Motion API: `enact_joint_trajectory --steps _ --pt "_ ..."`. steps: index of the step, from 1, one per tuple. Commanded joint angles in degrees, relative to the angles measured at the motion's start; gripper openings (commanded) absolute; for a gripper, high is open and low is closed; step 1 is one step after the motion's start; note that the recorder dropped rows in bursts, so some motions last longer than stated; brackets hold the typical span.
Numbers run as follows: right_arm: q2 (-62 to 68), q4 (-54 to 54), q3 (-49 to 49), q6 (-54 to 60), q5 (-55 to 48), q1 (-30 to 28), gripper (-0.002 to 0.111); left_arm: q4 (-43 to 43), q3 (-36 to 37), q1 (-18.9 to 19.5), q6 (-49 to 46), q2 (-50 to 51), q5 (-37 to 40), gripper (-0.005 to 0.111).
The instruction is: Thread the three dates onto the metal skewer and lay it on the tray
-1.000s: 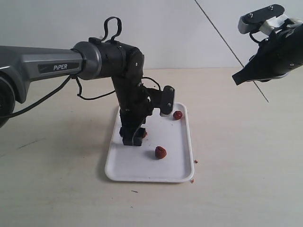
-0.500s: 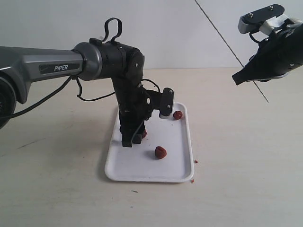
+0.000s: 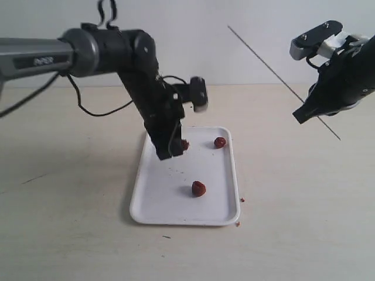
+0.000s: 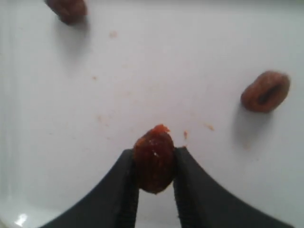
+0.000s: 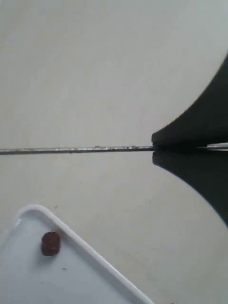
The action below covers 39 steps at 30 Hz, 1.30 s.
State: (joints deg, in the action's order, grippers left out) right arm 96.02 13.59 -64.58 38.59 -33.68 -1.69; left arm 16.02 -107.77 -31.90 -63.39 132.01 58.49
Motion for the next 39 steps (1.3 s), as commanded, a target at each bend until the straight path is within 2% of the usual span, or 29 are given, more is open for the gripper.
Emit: enact_joint_trajectory --steps 1,2,4,6,9,12,16,19,26,39 --pt "4.2 -0.6 0.2 3.8 -2.8 -0.3 0.0 22.8 -0.1 7.2 -7.0 -5.2 3.6 0.026" --pt "5.4 -0.5 0.2 5.4 -3.4 -0.3 0.0 29.9 -0.1 9.8 -8.5 -5.9 6.2 0.026" --pt "6.6 -0.5 0.2 7.9 -4.4 -0.3 0.0 38.0 -0.6 13.5 -10.2 -6.3 11.2 0.026" --pt "7.5 1.1 0.2 12.4 -5.9 -0.3 0.0 45.0 -1.2 17.1 -10.5 -6.3 11.5 0.026" --pt "7.9 6.7 0.2 21.5 -8.2 -0.3 0.0 47.3 -1.2 20.7 -6.7 -6.3 11.5 0.026" --pt "7.9 13.0 0.2 31.7 -10.6 -0.3 0.0 47.4 -1.2 22.7 -4.4 -6.3 11.5 0.026" --pt "7.9 22.3 0.2 43.1 -10.7 -0.3 0.0 47.6 -1.1 22.7 -3.6 -6.3 11.5 0.026" --pt "7.9 25.3 0.2 47.3 -10.6 -0.3 0.0 47.8 -1.1 21.8 -3.6 -6.3 11.5 0.026" --pt "7.9 27.5 0.2 48.1 -5.1 -0.3 0.0 47.5 -1.1 21.2 -1.0 -6.3 11.5 0.026" --pt "7.9 28.9 0.2 51.4 -5.7 -0.3 0.0 45.9 -1.1 21.2 1.3 -6.3 11.5 0.026"
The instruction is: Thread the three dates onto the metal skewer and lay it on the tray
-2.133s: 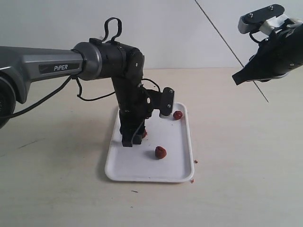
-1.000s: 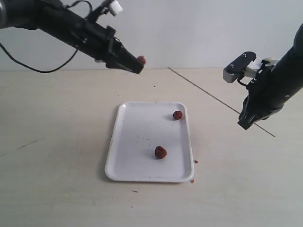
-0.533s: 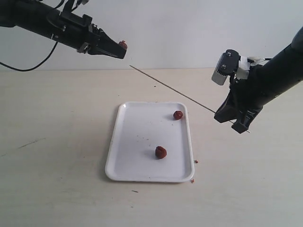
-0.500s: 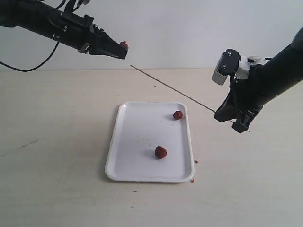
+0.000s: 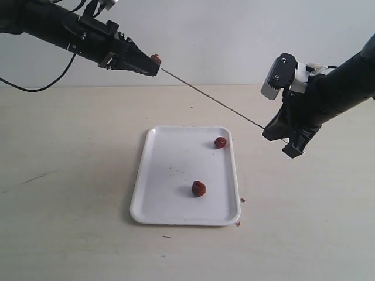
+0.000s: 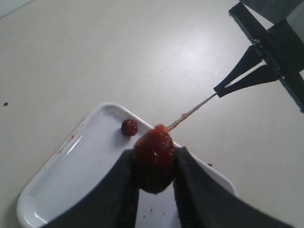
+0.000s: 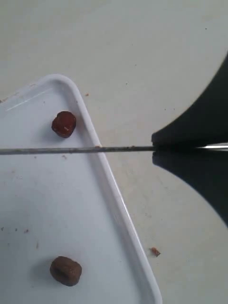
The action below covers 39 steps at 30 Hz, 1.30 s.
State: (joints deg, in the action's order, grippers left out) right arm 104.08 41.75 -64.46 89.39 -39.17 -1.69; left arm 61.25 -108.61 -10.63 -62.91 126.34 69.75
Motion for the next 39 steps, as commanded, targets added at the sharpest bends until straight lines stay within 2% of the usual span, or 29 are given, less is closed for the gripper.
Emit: enact_joint_trajectory --steps 1,12,31,39 --pt "-0.2 0.8 0.1 0.6 -0.3 -0.3 0.0 0.7 -0.3 -0.1 0.8 -0.7 0.2 0.026" --pt "-0.2 0.8 0.1 0.7 -0.6 -0.3 0.0 1.1 -0.3 -0.2 1.4 -0.7 0.2 0.026" --pt "-0.2 9.7 0.1 9.1 -1.4 -0.3 0.0 2.4 -0.3 -0.3 2.3 1.4 0.2 0.026" --pt "-0.2 13.5 0.1 11.5 -1.6 -0.3 0.0 4.2 -0.3 -2.1 2.1 1.4 0.2 0.026"
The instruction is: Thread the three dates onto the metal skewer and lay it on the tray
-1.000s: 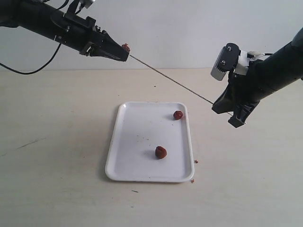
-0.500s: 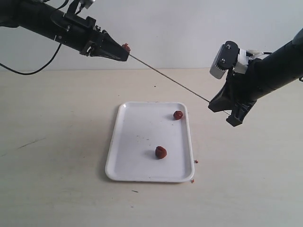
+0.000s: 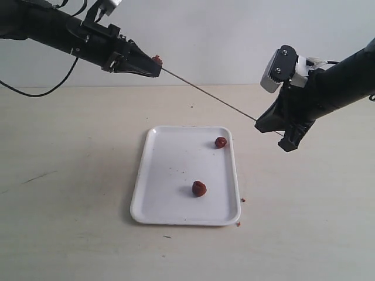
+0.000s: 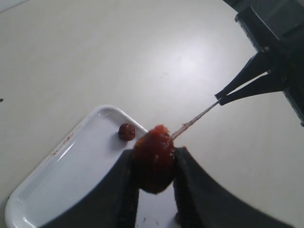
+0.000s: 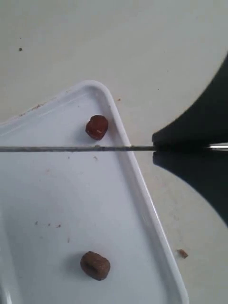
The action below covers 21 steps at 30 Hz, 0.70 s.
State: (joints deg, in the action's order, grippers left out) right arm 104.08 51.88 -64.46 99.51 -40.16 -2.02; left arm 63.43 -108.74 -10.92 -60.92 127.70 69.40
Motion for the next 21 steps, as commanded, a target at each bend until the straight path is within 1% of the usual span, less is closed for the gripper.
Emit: enact_joint_trajectory --steps 1,6,14,16,21 --pt "-0.2 3.5 0.1 1.4 -0.6 0.0 0.0 2.2 -0.1 -2.2 0.1 0.0 0.6 0.026" --pt "-0.2 4.4 0.1 1.4 -0.5 0.0 0.0 2.5 -0.1 -3.4 0.1 0.0 0.6 0.026" --pt "-0.2 5.9 0.1 1.4 -0.6 0.0 0.0 8.7 -0.1 -3.8 -0.1 0.0 0.6 0.026" --pt "-0.2 7.7 0.1 1.4 -0.9 0.0 0.0 9.0 -0.1 -4.0 -0.3 0.0 0.6 0.026" --pt "-0.2 7.8 0.1 1.4 -1.6 0.0 0.0 9.1 -0.1 -5.1 -0.8 0.0 0.6 0.026"
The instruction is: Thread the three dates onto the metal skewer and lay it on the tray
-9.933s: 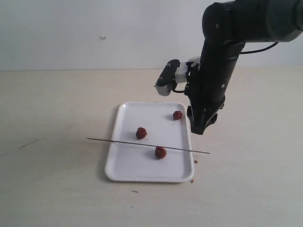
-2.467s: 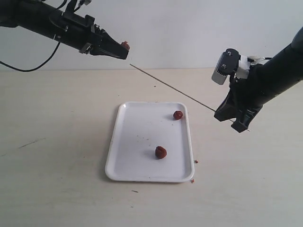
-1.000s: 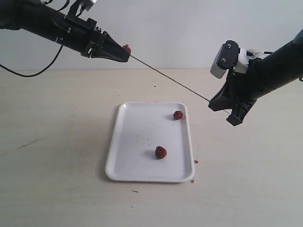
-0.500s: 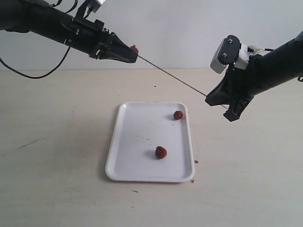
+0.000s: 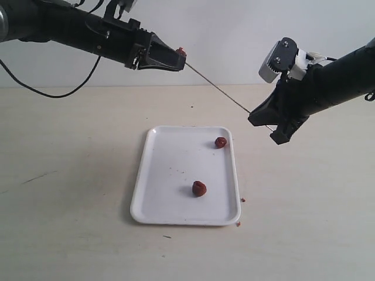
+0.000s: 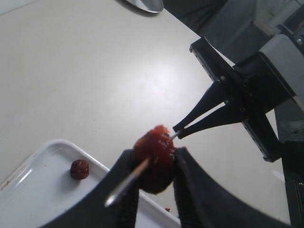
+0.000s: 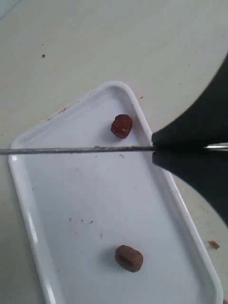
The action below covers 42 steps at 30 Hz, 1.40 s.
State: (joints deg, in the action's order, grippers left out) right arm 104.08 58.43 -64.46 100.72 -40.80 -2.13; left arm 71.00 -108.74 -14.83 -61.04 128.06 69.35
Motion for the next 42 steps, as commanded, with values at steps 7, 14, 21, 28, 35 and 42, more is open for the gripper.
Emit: enact_joint_trajectory --steps 7,14,21,28,35,42 --pt "-0.2 3.2 0.1 0.2 -1.2 0.1 0.0 1.7 -0.1 -1.8 -0.7 -0.3 0.6 0.026" --pt "-0.2 4.7 0.1 0.2 -1.3 0.1 0.0 1.7 -0.1 -1.8 -0.7 -0.3 0.6 0.031" --pt "-0.2 4.7 0.1 0.2 -1.3 0.1 0.0 1.7 -0.1 -1.8 -0.7 -0.3 0.6 0.061" --pt "-0.2 6.2 0.1 -0.4 0.1 0.1 0.0 1.5 -0.1 -1.8 -0.2 -0.3 0.6 0.061" --pt "-0.2 9.5 0.1 -0.9 4.0 0.1 0.0 -3.6 -0.1 -1.8 0.4 -0.3 0.6 0.061" --pt "-0.2 11.7 0.1 -0.9 5.6 0.1 0.0 -5.7 -0.1 -1.8 1.5 -0.3 0.6 0.061"
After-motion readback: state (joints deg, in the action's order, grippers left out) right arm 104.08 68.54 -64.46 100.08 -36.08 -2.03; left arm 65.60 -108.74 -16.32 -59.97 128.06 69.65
